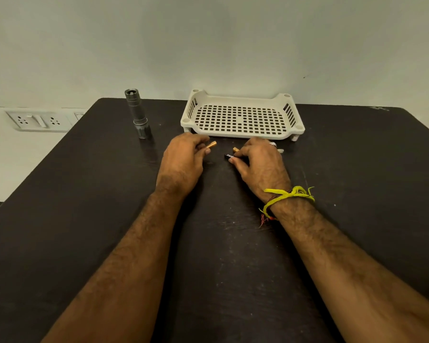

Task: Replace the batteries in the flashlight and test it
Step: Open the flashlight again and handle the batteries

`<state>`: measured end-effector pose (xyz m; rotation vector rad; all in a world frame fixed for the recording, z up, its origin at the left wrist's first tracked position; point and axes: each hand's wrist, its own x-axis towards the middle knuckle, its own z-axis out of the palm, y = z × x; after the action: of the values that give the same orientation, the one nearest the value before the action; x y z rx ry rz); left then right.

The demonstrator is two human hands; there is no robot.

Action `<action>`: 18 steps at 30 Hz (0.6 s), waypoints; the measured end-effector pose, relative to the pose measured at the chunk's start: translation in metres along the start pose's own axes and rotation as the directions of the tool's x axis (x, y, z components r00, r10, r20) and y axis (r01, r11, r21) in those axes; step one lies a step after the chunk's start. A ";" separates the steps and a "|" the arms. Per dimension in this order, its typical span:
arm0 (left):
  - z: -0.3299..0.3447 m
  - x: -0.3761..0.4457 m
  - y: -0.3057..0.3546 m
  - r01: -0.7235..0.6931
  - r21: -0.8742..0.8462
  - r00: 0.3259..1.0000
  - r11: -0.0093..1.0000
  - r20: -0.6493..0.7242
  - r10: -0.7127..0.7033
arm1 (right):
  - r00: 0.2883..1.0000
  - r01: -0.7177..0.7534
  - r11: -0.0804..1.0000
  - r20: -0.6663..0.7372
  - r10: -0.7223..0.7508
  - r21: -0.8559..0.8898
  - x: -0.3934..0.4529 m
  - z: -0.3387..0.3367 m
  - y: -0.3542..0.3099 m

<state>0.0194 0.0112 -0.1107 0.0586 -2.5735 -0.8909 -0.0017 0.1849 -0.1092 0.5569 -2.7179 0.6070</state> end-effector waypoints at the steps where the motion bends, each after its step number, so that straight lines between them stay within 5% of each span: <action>1: 0.001 0.000 0.002 -0.025 0.007 0.999 1.000 -0.031 0.025 | 1.000 0.002 1.000 -0.012 -0.002 0.003 0.000 0.001 0.000; 6: 0.006 0.003 0.005 -0.061 -0.015 0.974 0.998 -0.220 0.057 | 0.980 0.054 0.990 -0.198 -0.027 0.133 0.001 0.005 -0.002; 11: 0.013 0.020 0.007 -0.060 0.047 0.937 0.997 -0.341 0.072 | 0.879 0.011 0.972 -0.465 0.103 0.236 0.008 0.004 0.002; 18: 0.033 0.061 0.012 -0.003 0.084 0.940 0.996 -0.339 0.031 | 0.861 -0.064 0.971 -0.479 0.171 0.232 0.041 0.005 0.026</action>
<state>-0.0481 0.0295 -0.1049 0.1962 -2.2812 -0.6977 -0.0505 0.1918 -0.1073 0.2310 -2.2202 0.9319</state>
